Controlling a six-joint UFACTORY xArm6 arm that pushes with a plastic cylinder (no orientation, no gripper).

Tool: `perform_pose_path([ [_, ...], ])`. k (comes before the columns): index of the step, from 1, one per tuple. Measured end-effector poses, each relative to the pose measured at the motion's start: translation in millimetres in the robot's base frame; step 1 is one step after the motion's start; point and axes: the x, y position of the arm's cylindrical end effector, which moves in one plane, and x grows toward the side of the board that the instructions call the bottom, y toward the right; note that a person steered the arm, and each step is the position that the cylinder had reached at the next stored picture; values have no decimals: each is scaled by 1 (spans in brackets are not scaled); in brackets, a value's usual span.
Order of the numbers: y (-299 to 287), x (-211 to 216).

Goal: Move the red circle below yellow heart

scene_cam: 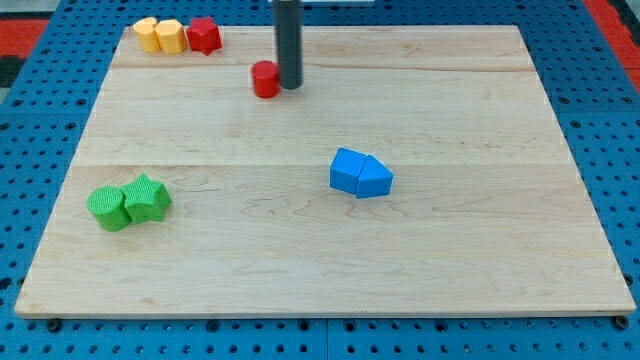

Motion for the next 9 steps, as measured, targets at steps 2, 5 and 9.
perform_pose_path([
  [2,-75,-32],
  [5,-94,-7],
  [9,-164,26],
])
